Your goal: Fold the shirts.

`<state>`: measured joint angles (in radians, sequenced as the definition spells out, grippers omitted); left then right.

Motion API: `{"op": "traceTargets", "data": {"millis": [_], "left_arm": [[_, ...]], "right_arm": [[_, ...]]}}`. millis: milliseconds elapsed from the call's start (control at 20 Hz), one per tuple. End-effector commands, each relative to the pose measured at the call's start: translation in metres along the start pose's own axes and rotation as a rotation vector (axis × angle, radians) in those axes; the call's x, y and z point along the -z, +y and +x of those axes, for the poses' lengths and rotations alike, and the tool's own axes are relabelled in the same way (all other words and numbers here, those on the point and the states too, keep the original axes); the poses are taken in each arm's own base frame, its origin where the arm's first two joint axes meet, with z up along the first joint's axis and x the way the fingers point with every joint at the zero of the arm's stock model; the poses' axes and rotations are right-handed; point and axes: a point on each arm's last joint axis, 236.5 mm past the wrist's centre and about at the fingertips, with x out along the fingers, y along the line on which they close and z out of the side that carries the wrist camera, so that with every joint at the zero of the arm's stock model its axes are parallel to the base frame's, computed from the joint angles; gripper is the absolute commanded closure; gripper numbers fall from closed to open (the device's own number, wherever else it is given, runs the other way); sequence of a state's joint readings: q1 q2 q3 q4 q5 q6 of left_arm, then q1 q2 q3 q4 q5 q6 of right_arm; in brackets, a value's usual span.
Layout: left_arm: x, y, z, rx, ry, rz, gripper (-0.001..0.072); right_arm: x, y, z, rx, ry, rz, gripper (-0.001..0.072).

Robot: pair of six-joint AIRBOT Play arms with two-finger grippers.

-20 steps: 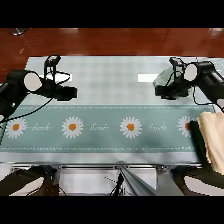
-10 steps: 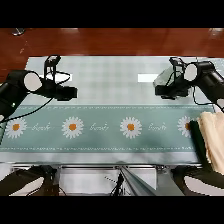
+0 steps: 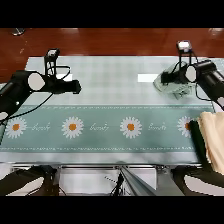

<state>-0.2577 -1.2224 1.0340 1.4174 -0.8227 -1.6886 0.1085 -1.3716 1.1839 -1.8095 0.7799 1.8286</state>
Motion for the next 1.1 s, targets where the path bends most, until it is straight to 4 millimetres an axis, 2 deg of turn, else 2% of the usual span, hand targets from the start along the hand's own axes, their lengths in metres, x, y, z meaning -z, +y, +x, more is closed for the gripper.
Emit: {"op": "traceTargets", "data": {"millis": [0,150,250,400,450,500,550,600,650,700,750,800,900,950,1050], "left_arm": [[-0.003,0.003,0.011,-0.005,-0.01,-0.001,0.0006],[0.002,0.005,0.019,-0.01,0.014,-0.004,0.0007],[0.004,0.006,0.023,-0.012,0.023,-0.006,0.0006],[0.008,0.007,0.027,-0.014,0.039,-0.007,0.0007],[0.01,0.007,0.027,-0.015,0.046,-0.006,0.0007],[0.011,0.007,0.027,-0.015,0.052,-0.006,0.0006],[0.013,0.007,0.027,-0.016,0.061,-0.007,0.0006],[0.015,0.008,0.026,-0.018,0.071,-0.006,0.0006],[0.017,0.013,0.024,-0.034,0.087,0.002,0.0007],[0.02,0.023,0.018,-0.068,0.115,0.021,0.0006],[0.023,0.038,0.007,-0.12,0.153,0.041,0.0007],[0.024,0.052,-0.006,-0.162,0.177,0.046,0.0007],[0.021,0.065,-0.038,-0.184,0.16,0.02,0.0007],[0.018,0.064,-0.056,-0.183,0.125,0.014,0.0007],[0.017,0.043,-0.09,-0.118,0.032,0.005,0.0007]], "right_arm": [[-0.04,-0.058,0.018,0.077,-0.14,0.133,0.0076],[-0.041,-0.118,0.046,0.099,-0.108,0.35,0.0077],[-0.033,-0.136,0.066,0.077,-0.061,0.437,0.0079],[0.004,-0.141,0.099,0.076,0.075,0.435,0.009],[0.019,-0.134,0.109,0.058,0.128,0.446,0.009],[0.028,-0.122,0.116,0.016,0.166,0.46,0.0131],[0.032,-0.107,0.119,-0.044,0.192,0.462,0.0351],[0.031,-0.091,0.117,-0.111,0.205,0.45,0.065],[0.023,-0.077,0.109,-0.179,0.205,0.443,0.0684],[0.007,-0.067,0.094,-0.236,0.191,0.416,0.0684],[-0.019,-0.063,0.074,-0.271,0.146,0.385,0.0684],[-0.055,-0.064,0.044,-0.295,0.062,0.362,0.0684],[-0.126,-0.06,-0.034,-0.346,-0.146,0.329,0.0684],[-0.156,-0.054,-0.083,-0.365,-0.262,0.287,0.0684],[-0.191,-0.041,-0.175,-0.371,-0.446,0.182,0.0685]]}}
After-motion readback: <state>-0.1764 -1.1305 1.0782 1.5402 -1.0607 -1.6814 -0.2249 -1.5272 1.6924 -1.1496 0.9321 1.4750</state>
